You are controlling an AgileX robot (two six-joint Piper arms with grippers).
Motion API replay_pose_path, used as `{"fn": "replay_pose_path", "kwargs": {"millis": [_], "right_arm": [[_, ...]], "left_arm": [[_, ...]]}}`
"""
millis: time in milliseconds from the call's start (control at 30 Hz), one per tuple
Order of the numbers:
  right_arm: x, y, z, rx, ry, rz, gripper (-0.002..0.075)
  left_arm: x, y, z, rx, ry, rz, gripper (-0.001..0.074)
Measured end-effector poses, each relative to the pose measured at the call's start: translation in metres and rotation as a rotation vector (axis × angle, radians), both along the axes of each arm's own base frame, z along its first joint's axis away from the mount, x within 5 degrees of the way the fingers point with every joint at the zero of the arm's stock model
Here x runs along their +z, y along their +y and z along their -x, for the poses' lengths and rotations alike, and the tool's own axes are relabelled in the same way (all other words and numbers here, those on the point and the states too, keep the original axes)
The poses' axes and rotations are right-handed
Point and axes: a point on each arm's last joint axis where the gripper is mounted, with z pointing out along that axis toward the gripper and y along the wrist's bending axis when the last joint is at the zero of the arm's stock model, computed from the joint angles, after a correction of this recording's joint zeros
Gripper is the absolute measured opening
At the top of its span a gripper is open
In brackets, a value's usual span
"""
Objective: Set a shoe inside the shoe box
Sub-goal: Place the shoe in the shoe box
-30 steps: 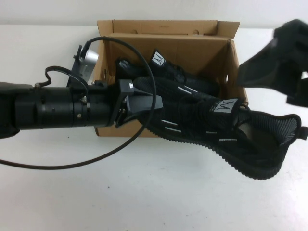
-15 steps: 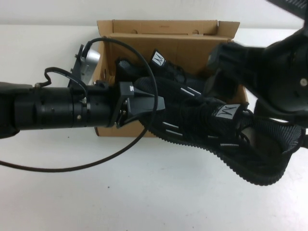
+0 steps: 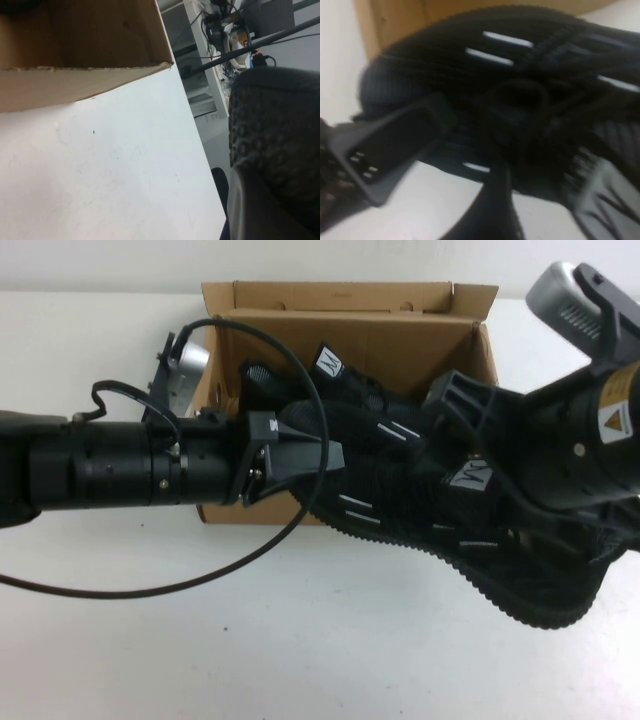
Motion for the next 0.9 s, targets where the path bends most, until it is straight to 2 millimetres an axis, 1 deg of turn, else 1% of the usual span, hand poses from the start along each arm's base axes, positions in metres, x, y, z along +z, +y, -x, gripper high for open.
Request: {"fn": "replay_pose_path", "kwargs": {"millis": [100, 300, 400, 500, 567, 600, 667, 733, 767, 800, 833, 900], "right_arm": [[-0.002, 0.003, -0.004, 0.000, -0.041, -0.040, 0.0595], [0.003, 0.011, -0.011, 0.025, -0.148, -0.103, 0.0595], [-0.001, 0.014, -0.016, 0.033, -0.152, -0.093, 0.0592], [-0.010, 0.019, -0.022, 0.039, -0.134, -0.069, 0.0563], [-0.016, 0.023, -0.025, 0.057, -0.130, -0.040, 0.0512], [-0.019, 0.024, -0.027, 0.074, -0.133, -0.023, 0.0465], [-0.023, 0.026, -0.029, 0.106, -0.133, 0.005, 0.0342], [-0.026, 0.027, -0.029, 0.124, -0.122, 0.025, 0.0165], [-0.026, 0.026, -0.029, 0.127, -0.122, 0.030, 0.0106], [-0.026, 0.026, -0.029, 0.127, -0.121, 0.032, 0.0068], [-0.026, 0.026, -0.029, 0.128, -0.123, 0.033, 0.0041], [-0.027, 0.025, -0.029, 0.128, -0.118, 0.034, 0.0017]], "left_arm": [[0.000, 0.000, 0.000, -0.005, 0.001, 0.003, 0.0135], [0.001, 0.000, 0.000, -0.003, 0.003, 0.010, 0.0135], [0.001, 0.000, 0.000, 0.001, 0.004, 0.012, 0.0135], [0.001, 0.000, -0.001, 0.008, 0.003, 0.008, 0.0135], [0.000, 0.000, -0.001, 0.011, 0.002, 0.003, 0.0135], [0.000, 0.000, -0.001, 0.013, -0.003, -0.002, 0.0135], [-0.001, 0.000, -0.002, 0.014, -0.008, -0.006, 0.0135], [-0.001, 0.001, -0.003, 0.013, -0.023, -0.010, 0.0134], [-0.001, 0.002, -0.003, 0.011, -0.027, -0.009, 0.0134], [-0.001, 0.002, -0.003, 0.009, -0.030, -0.006, 0.0136], [0.000, 0.002, -0.002, 0.003, -0.029, -0.003, 0.0155], [0.001, 0.002, -0.002, -0.004, -0.026, 0.013, 0.0252]]}}
